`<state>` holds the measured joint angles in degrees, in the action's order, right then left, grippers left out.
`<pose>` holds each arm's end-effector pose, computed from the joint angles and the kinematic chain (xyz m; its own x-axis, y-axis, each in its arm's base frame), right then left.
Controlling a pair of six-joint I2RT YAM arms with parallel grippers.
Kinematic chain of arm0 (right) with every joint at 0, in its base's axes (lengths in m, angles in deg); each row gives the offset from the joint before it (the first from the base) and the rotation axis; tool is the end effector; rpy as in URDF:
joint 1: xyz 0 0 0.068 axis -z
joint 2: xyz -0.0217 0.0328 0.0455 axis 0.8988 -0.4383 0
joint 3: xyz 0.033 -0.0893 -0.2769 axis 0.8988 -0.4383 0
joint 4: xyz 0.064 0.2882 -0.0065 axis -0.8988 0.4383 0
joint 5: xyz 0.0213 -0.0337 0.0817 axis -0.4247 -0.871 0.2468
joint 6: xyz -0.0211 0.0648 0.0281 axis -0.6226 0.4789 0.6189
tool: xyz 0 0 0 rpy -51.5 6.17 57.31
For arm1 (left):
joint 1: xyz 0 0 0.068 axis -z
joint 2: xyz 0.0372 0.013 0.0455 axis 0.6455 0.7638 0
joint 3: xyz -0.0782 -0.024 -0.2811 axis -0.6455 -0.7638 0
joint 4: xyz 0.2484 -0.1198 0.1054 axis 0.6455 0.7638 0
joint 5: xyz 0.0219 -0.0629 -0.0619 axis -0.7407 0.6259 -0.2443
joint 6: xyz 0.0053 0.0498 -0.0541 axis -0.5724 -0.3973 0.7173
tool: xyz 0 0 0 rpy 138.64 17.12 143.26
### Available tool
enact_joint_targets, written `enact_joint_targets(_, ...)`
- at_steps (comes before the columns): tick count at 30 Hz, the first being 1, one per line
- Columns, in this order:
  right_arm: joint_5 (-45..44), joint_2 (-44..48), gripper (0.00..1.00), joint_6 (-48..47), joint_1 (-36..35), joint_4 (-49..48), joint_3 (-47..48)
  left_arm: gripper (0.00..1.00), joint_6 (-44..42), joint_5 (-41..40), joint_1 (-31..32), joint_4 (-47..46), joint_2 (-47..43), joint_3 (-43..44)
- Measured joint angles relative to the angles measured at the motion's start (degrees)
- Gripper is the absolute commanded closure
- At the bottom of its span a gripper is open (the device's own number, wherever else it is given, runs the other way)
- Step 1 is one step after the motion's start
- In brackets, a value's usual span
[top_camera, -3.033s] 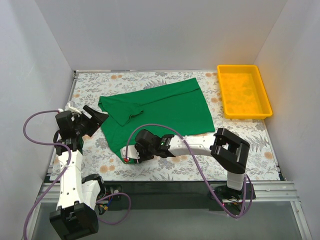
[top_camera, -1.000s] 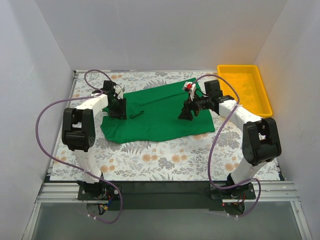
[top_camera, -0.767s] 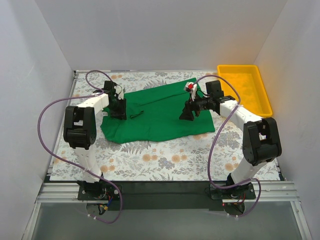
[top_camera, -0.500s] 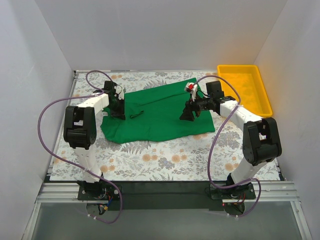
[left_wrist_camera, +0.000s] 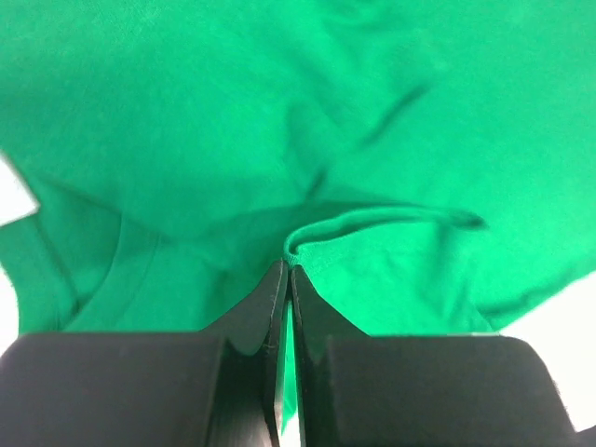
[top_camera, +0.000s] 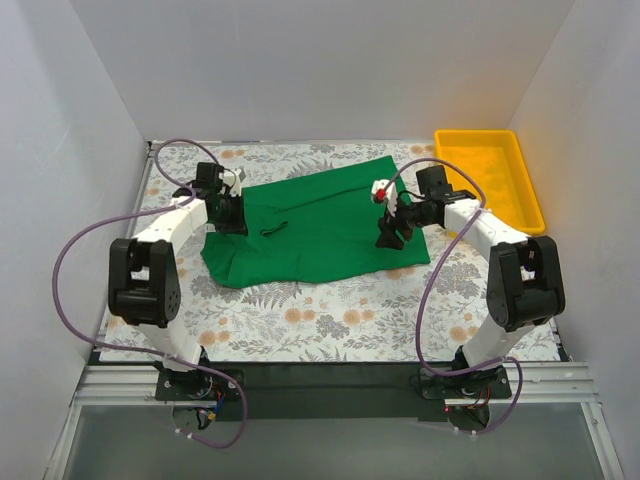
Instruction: Fold and stack the t-shirts
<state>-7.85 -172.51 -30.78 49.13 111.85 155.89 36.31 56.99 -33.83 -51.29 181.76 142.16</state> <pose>0.3707 0.1414 0.2132 -0.1936 -0.5546 -0.8093 -0.9465 0.3227 0.0053 0.3998 -0.0603 0.1838 -0.8192 -0.5442 -0.1807 -0.4198 0.7838 -0.4575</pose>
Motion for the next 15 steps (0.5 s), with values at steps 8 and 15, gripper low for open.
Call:
enact_joint_targets(8,-12.2,9.8,0.39,-31.8,1.9,14.0,-11.3,1.0,1.2,1.2,0.0,-3.7,-13.5,-8.2)
enact_joint_targets(15,-18.8,10.6,0.42,-45.8,6.9,16.4,-12.6,1.0,1.9,2.5,0.0,-4.7,-15.3,-11.0)
